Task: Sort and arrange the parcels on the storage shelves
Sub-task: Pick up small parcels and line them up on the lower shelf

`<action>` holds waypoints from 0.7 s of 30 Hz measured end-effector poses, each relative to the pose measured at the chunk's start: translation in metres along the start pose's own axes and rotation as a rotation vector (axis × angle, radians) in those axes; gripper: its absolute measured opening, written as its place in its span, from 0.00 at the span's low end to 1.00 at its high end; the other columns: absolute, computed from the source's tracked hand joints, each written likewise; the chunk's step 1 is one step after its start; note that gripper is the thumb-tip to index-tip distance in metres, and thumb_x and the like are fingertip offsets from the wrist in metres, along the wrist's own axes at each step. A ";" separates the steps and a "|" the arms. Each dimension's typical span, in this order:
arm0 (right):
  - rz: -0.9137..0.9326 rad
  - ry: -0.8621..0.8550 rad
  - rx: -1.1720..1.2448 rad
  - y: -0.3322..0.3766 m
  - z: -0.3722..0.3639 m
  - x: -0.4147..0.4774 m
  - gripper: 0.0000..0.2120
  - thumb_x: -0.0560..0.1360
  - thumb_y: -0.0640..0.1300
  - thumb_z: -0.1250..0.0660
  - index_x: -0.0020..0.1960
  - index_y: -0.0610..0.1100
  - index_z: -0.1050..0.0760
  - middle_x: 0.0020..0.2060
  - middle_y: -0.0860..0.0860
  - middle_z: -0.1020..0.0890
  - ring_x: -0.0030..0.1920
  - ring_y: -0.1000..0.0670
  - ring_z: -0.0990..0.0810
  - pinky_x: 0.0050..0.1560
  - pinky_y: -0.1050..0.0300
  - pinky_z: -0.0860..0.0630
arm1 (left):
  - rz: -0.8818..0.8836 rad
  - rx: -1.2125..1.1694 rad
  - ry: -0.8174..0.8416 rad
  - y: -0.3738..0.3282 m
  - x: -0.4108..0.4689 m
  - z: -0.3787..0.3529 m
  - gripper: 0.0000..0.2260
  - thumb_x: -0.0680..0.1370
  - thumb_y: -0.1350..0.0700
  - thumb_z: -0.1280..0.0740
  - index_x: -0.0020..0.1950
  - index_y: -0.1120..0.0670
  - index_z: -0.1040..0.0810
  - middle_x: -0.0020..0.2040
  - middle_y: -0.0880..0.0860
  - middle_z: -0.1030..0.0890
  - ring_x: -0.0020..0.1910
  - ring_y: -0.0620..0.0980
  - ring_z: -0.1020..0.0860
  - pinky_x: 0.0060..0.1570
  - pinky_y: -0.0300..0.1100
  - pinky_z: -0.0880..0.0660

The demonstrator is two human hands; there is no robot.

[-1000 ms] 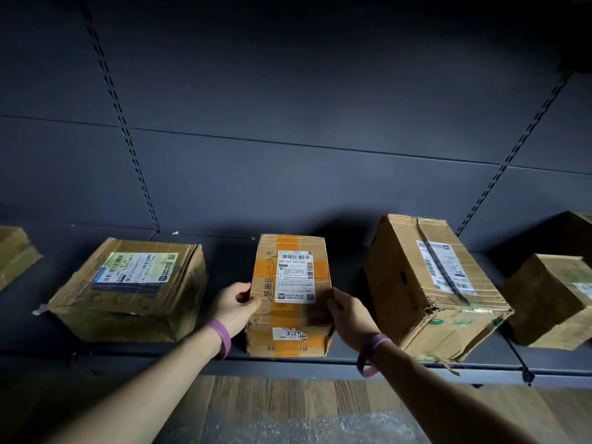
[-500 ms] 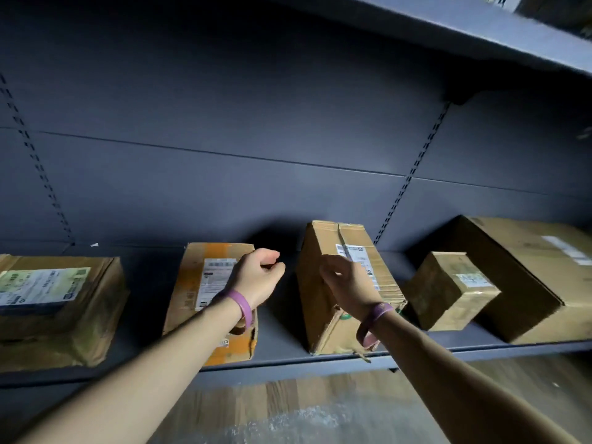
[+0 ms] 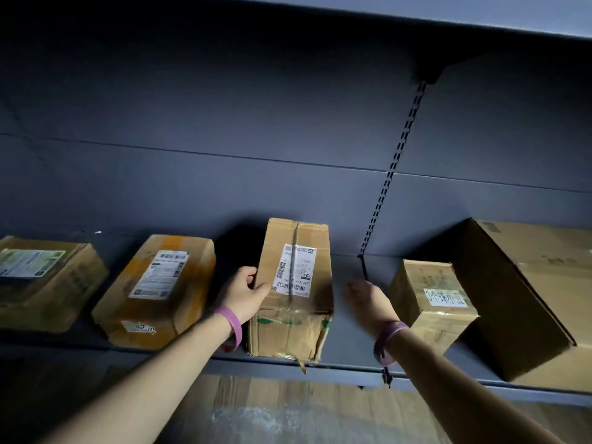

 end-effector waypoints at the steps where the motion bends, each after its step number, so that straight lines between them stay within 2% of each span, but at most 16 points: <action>1: -0.014 0.047 0.029 -0.001 -0.003 0.000 0.11 0.80 0.45 0.39 0.50 0.38 0.22 0.42 0.45 0.22 0.43 0.45 0.24 0.44 0.56 0.31 | 0.017 0.005 -0.003 0.003 0.000 -0.002 0.19 0.76 0.56 0.31 0.66 0.57 0.27 0.54 0.50 0.24 0.57 0.51 0.25 0.54 0.38 0.33; 3: -0.032 0.098 0.075 -0.001 -0.011 -0.001 0.13 0.81 0.47 0.39 0.45 0.39 0.24 0.39 0.44 0.24 0.41 0.43 0.25 0.43 0.49 0.27 | 0.044 0.004 0.015 0.011 0.001 -0.004 0.20 0.76 0.53 0.31 0.65 0.57 0.27 0.57 0.52 0.21 0.59 0.54 0.24 0.59 0.43 0.29; 5: -0.043 0.127 0.125 -0.002 -0.019 -0.001 0.16 0.81 0.50 0.40 0.48 0.38 0.24 0.41 0.45 0.22 0.42 0.43 0.22 0.45 0.46 0.21 | 0.078 0.013 0.075 0.018 0.003 -0.007 0.18 0.77 0.48 0.34 0.64 0.54 0.26 0.60 0.54 0.22 0.60 0.55 0.24 0.62 0.51 0.27; 7: -0.062 0.159 0.215 -0.003 -0.028 -0.001 0.13 0.81 0.51 0.40 0.52 0.41 0.24 0.43 0.48 0.20 0.41 0.49 0.19 0.42 0.49 0.17 | 0.105 0.020 0.111 0.024 0.004 -0.009 0.08 0.79 0.46 0.37 0.51 0.49 0.25 0.55 0.53 0.22 0.56 0.55 0.24 0.60 0.54 0.25; 8: -0.057 0.165 0.249 -0.003 -0.032 -0.002 0.10 0.81 0.50 0.39 0.52 0.44 0.24 0.43 0.50 0.19 0.41 0.51 0.19 0.40 0.49 0.16 | 0.098 0.018 0.109 0.025 0.005 -0.011 0.07 0.79 0.47 0.37 0.44 0.48 0.27 0.50 0.52 0.22 0.53 0.54 0.24 0.58 0.54 0.24; 10: -0.052 0.136 0.307 -0.004 -0.037 -0.002 0.07 0.81 0.47 0.39 0.49 0.46 0.25 0.44 0.50 0.19 0.42 0.49 0.18 0.40 0.46 0.16 | 0.070 0.001 0.099 0.028 0.007 -0.013 0.11 0.79 0.48 0.37 0.37 0.46 0.31 0.43 0.50 0.25 0.46 0.52 0.25 0.53 0.52 0.23; 14: -0.033 0.115 0.431 -0.004 -0.039 -0.008 0.07 0.81 0.41 0.39 0.44 0.44 0.26 0.43 0.47 0.19 0.47 0.43 0.18 0.45 0.38 0.18 | 0.039 -0.090 0.101 0.026 0.003 -0.011 0.08 0.79 0.51 0.36 0.40 0.48 0.28 0.41 0.49 0.24 0.38 0.48 0.27 0.41 0.44 0.27; 17: 0.020 0.074 0.457 -0.009 -0.037 -0.015 0.04 0.80 0.38 0.38 0.52 0.39 0.26 0.47 0.43 0.19 0.47 0.43 0.17 0.44 0.40 0.17 | 0.003 -0.151 0.100 0.023 -0.004 -0.005 0.04 0.77 0.54 0.32 0.44 0.47 0.26 0.45 0.50 0.20 0.41 0.47 0.23 0.43 0.44 0.24; 18: 0.026 0.053 0.474 -0.012 -0.036 -0.017 0.06 0.79 0.37 0.37 0.56 0.38 0.26 0.50 0.43 0.19 0.47 0.44 0.17 0.44 0.42 0.17 | 0.002 -0.169 0.112 0.021 -0.007 -0.002 0.05 0.74 0.54 0.30 0.46 0.48 0.25 0.47 0.51 0.19 0.43 0.48 0.21 0.43 0.45 0.23; 19: 0.028 0.037 0.498 -0.015 -0.035 -0.018 0.09 0.78 0.36 0.36 0.58 0.38 0.27 0.53 0.43 0.20 0.47 0.45 0.17 0.44 0.44 0.16 | 0.004 -0.171 0.126 0.022 -0.010 0.000 0.10 0.70 0.53 0.28 0.49 0.49 0.24 0.48 0.51 0.18 0.45 0.50 0.21 0.44 0.46 0.22; 21: 0.044 0.026 0.516 -0.018 -0.036 -0.023 0.11 0.77 0.34 0.35 0.58 0.40 0.28 0.56 0.44 0.22 0.49 0.45 0.18 0.45 0.46 0.16 | 0.015 -0.146 0.144 0.023 -0.014 0.002 0.16 0.65 0.53 0.26 0.51 0.50 0.25 0.47 0.51 0.18 0.47 0.51 0.20 0.48 0.48 0.21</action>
Point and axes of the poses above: each hand's wrist, its own x-axis towards the middle knuckle, its own z-axis out of the back of the hand, y = z × x, the point moved 2 cm from there along x, towards the middle knuckle
